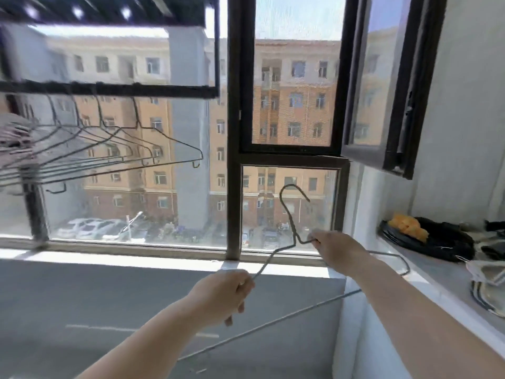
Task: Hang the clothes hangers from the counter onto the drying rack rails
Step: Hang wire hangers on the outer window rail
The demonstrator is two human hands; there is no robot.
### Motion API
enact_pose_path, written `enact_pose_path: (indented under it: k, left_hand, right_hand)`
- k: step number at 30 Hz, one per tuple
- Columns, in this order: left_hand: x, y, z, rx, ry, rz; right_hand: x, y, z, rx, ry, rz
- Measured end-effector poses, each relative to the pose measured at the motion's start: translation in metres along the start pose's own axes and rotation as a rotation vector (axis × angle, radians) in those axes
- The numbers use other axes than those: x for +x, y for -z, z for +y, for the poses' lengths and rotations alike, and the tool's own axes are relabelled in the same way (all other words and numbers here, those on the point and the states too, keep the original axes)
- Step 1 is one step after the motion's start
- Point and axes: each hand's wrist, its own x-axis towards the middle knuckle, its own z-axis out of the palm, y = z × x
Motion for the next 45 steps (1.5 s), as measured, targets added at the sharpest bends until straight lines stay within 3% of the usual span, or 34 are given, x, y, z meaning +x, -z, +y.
enact_pose_path:
  k: [3, 8, 13, 17, 23, 27, 34, 37, 45]
  left_hand:
    - [-0.025, 0.036, -0.03, -0.101, 0.066, 0.083]
    - [-0.062, 0.087, -0.069, -0.494, 0.179, 0.134]
    - [-0.072, 0.118, -0.102, -0.583, 0.263, 0.296]
    - [-0.061, 0.143, -0.118, -0.643, 0.277, 0.454]
    - [-0.017, 0.19, -0.111, -0.592, 0.232, 0.533]
    - [0.011, 0.22, -0.099, -0.556, 0.193, 0.596]
    - [0.041, 0.254, -0.086, -0.501, 0.197, 0.643]
    - [0.054, 0.266, -0.08, -0.44, 0.216, 0.639]
    - [0.092, 0.276, -0.075, -0.382, 0.291, 0.629]
  right_hand:
    - [0.023, -0.001, -0.061, 0.009, 0.092, 0.016]
    - [0.048, -0.002, -0.14, 0.065, 0.205, 0.031]
    - [0.082, 0.005, -0.189, 0.109, 0.284, 0.038]
    - [0.118, 0.03, -0.201, 0.068, 0.342, 0.204]
    - [0.18, 0.081, -0.21, 0.052, 0.347, 0.48]
    - [0.209, 0.109, -0.215, -0.037, 0.376, 0.564]
    - [0.248, 0.13, -0.228, -0.212, 0.391, 0.606]
    - [0.259, 0.138, -0.233, -0.282, 0.36, 0.532]
    - [0.275, 0.137, -0.226, -0.197, 0.38, 0.485]
